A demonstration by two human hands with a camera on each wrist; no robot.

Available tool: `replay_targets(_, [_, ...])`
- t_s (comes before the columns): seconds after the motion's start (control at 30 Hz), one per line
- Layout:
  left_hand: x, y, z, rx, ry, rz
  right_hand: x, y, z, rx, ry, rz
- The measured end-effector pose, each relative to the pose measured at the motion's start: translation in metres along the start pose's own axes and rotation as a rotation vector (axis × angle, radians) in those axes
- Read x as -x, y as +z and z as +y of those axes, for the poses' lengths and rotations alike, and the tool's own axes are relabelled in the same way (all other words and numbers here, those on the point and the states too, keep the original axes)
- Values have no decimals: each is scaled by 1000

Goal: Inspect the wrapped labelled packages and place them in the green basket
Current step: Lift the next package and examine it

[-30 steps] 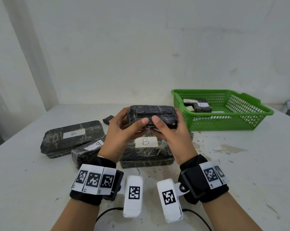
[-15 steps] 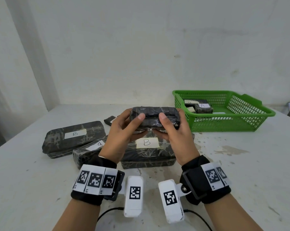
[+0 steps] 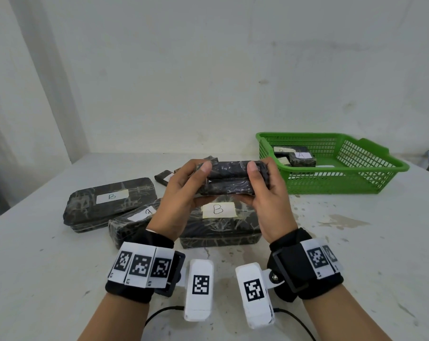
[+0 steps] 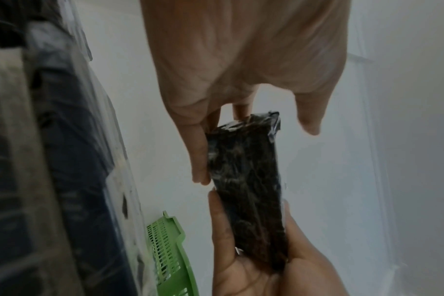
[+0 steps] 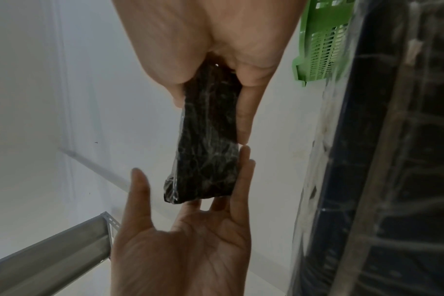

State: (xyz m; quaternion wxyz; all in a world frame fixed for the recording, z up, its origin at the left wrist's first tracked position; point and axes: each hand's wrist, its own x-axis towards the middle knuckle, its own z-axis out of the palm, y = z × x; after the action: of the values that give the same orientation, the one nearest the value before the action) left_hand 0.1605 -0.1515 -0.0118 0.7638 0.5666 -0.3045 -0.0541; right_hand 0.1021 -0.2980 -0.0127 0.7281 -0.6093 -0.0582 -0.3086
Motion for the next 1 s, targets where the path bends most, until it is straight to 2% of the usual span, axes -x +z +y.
replay_targets(0.13, [-1,0,-2,-25,96,81,4,4,0,14,2,-31])
replay_targets(0.2, [-2,-3,-3,-21,110,74,5,7,-3,-28,31,-46])
replay_targets(0.27, [-3,-3,-3,-32,107,47,4,7,-4,-35,46,-35])
replay_targets(0.4, [1,3,0,-23,75,7,3,4,-3,36,-16,20])
replay_targets(0.53, [0,2,0,-36,81,30,3,5,-2,50,-20,30])
replay_targets(0.7, [-1,-2,-2,-57,82,54,4,4,0,6,48,-8])
replay_targets(0.83, [1,1,1,-68,55,7,2,1,3,80,-25,35])
replay_targets(1.0, [0,0,-3,-100,79,29,3,3,9,110,-6,66])
